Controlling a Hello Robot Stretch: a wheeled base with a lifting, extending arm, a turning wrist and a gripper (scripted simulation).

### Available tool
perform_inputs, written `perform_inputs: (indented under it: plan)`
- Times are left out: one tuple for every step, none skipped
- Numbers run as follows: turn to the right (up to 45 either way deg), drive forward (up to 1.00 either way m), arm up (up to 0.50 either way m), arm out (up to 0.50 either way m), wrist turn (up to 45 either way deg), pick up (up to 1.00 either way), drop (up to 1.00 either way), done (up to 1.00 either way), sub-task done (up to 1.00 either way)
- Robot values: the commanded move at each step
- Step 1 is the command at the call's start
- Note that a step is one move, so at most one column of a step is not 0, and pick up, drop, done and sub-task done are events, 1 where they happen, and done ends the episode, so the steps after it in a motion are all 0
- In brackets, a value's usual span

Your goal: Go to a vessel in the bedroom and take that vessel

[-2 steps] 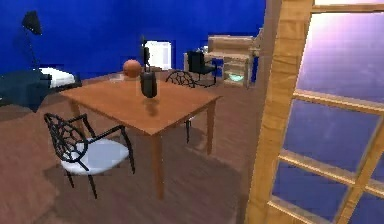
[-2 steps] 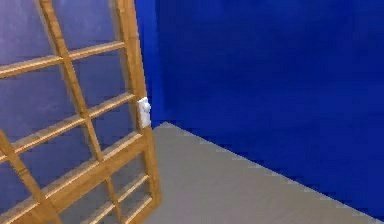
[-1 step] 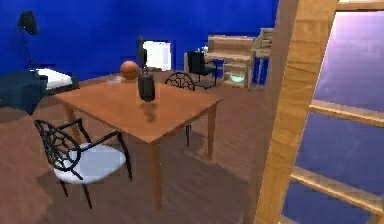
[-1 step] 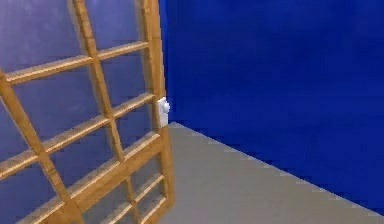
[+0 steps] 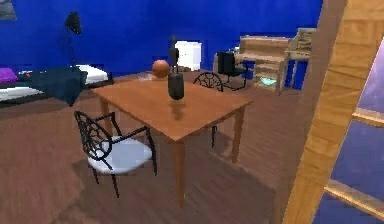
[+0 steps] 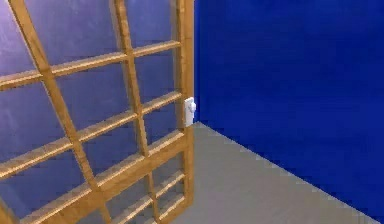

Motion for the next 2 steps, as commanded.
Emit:
perform_inputs:
  plan:
    - [0.0,0.95,0.00,0.00,0.0,0.00,0.00,0.00,0.00]
    - [45.0,0.00,0.00,0.00,0.0,0.00,0.00,0.00,0.00]
